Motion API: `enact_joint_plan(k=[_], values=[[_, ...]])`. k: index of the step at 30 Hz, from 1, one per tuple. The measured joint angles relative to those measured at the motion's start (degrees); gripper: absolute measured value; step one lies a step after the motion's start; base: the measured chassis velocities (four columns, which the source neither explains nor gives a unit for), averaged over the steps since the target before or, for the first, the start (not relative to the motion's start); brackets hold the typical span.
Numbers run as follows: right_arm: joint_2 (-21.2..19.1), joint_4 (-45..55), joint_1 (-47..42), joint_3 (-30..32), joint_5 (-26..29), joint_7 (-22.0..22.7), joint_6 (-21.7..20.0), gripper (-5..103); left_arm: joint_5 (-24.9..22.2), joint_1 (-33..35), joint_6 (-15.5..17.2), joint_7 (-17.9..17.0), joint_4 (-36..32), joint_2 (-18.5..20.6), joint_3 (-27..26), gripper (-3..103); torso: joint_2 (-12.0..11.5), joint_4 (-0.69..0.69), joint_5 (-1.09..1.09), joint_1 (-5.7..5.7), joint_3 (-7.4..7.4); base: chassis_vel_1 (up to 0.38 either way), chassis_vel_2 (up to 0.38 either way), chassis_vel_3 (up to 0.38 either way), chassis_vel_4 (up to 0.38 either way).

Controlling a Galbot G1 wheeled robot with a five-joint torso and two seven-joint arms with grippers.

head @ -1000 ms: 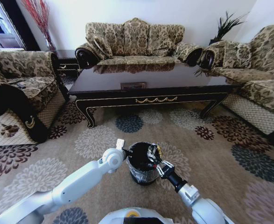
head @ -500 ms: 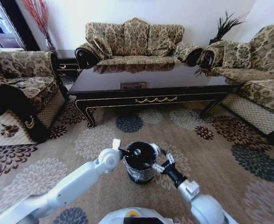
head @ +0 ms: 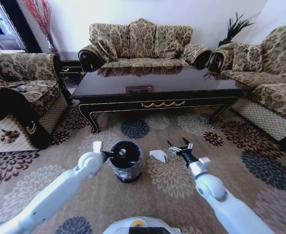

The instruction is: Move to the front of the table and pick up the trash from the floor, then place it into the trash bin.

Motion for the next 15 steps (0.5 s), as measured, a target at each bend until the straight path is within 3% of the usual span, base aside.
enact_joint_plan(k=[6, 15], values=[[2.95, -11.88, 8.57, -6.79, 0.08, 0.1, -0.53, 100, 0.95, 4.43, -0.41, 0.84, 0.34, 0.38, -3.97, 4, 0.0, 0.01, -0.01, 0.0, 0.0, 0.0, 0.0, 0.0, 0.0], [8.78, -27.89, 15.11, -11.51, -0.52, -1.39, 0.47, 100, 1.2, 5.15, -0.84, 0.75, -0.4, -0.67, -4.2, 4, 0.0, -0.01, 0.0, 0.0, 0.0, 0.0, 0.0, 0.0, 0.0]])
